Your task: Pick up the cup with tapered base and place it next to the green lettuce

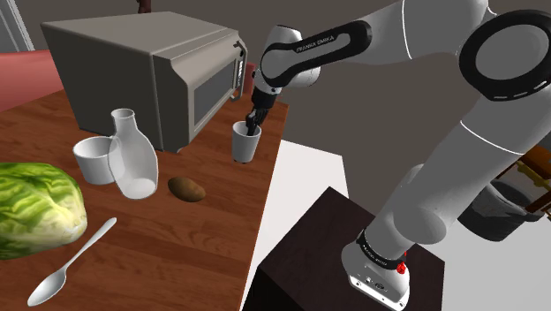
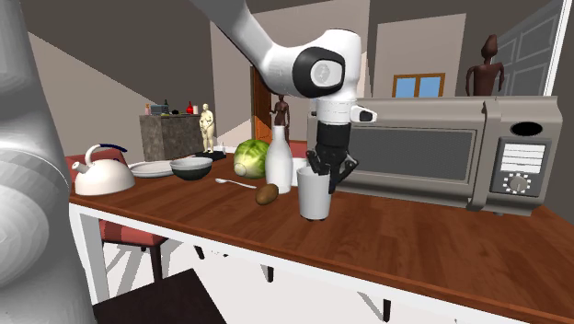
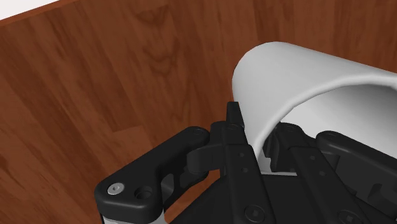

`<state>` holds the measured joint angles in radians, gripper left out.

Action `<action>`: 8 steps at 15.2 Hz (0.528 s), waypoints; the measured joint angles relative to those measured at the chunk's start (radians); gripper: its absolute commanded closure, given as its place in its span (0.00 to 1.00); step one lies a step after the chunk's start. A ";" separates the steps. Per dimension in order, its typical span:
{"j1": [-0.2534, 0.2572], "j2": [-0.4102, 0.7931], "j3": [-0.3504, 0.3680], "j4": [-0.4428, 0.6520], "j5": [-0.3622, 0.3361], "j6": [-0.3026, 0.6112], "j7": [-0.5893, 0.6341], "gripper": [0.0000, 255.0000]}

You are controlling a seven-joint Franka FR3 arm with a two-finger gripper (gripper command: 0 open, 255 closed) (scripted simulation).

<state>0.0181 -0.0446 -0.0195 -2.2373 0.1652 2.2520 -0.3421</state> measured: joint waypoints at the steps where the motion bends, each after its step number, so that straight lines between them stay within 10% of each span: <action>1: 0.000 -0.008 0.000 0.005 -0.002 -0.013 0.003 1.00; 8: -0.002 -0.045 -0.001 0.060 -0.013 -0.104 0.018 1.00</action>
<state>0.0162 -0.0898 -0.0204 -2.1769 0.1521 2.1477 -0.3237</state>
